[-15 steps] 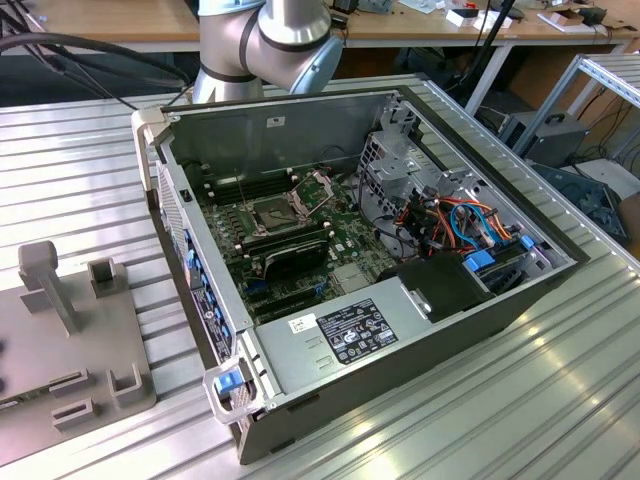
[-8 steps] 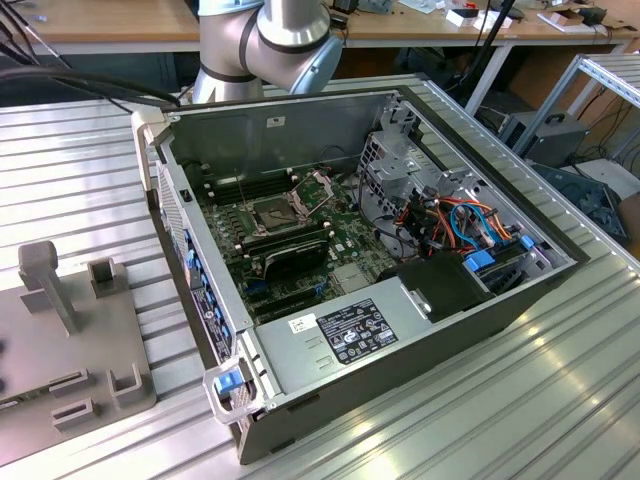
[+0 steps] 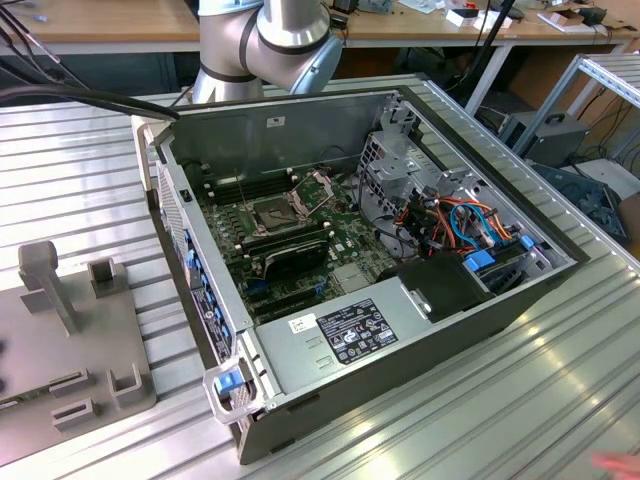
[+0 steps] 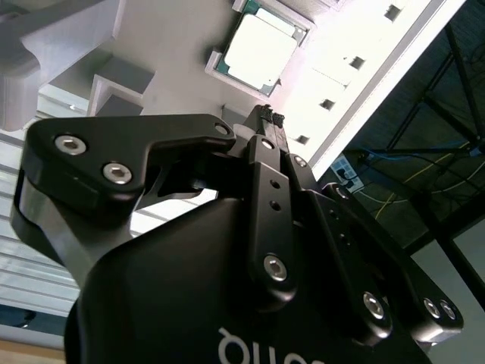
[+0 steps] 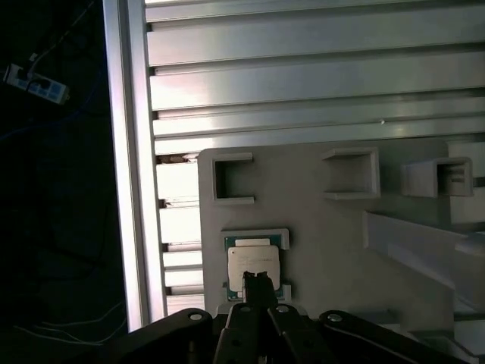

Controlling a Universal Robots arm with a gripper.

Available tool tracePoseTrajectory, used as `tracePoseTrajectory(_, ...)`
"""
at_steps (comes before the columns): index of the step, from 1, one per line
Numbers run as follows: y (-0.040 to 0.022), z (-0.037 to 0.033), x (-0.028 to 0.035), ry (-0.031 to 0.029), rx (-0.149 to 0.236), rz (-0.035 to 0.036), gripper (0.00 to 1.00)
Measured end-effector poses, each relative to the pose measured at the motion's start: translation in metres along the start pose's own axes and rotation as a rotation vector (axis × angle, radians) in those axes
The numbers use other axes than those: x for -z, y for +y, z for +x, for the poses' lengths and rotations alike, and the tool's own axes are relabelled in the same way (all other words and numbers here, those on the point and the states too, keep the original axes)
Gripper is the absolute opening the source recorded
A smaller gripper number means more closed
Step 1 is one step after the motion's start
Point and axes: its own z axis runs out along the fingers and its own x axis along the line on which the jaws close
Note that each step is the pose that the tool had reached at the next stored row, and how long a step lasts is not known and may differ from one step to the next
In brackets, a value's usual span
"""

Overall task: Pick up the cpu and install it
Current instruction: 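Pick up the cpu and move it towards the insertion slot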

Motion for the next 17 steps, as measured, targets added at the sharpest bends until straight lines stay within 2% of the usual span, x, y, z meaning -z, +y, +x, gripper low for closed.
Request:
tracePoseTrajectory(8,0.0000,0.0000,-0.0001,0.0000,0.000,0.0000,0.11)
tracePoseTrajectory(13,-0.0049,-0.0004,-0.0011,0.0000,0.000,-0.0001,0.11)
tracePoseTrajectory(17,-0.0053,-0.0004,-0.0012,0.0001,0.000,0.0000,0.11)
